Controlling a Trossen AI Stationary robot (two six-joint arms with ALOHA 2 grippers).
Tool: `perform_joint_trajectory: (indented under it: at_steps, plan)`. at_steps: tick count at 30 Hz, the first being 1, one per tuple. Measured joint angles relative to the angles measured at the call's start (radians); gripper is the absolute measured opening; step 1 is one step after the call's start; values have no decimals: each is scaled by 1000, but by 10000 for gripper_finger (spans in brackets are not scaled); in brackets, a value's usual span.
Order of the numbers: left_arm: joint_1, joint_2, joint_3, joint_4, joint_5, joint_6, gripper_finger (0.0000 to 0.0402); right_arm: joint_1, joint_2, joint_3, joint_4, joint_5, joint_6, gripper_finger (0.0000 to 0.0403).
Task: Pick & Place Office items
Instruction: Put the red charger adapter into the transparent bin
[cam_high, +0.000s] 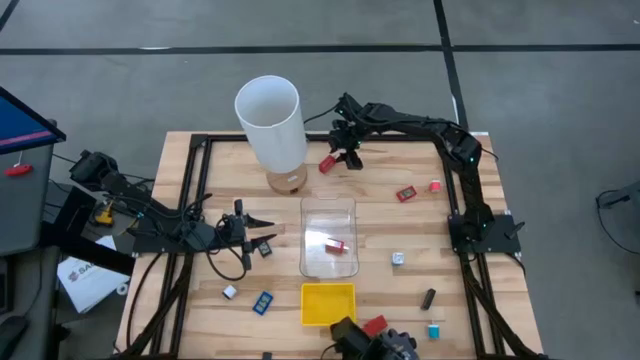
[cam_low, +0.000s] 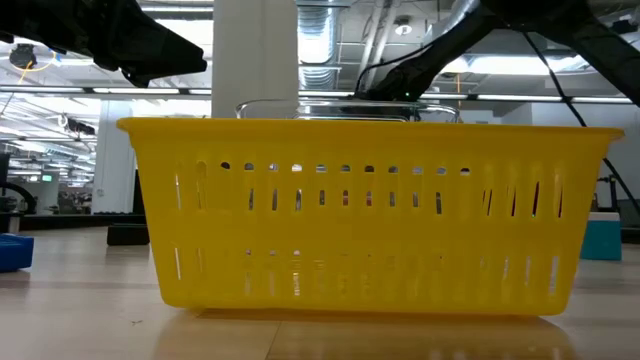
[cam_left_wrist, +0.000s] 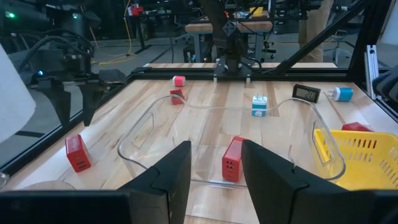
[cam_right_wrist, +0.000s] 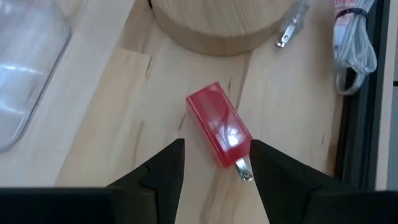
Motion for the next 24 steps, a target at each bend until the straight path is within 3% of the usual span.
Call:
perform_joint_trajectory:
  at_steps: [16, 24]
  plan:
    - [0, 0, 0, 0, 2, -1, 136, 23, 0, 0, 55, 5, 120, 176]
    - [0, 0, 0, 10, 27, -1, 136, 31, 0, 0, 50, 62, 177, 202]
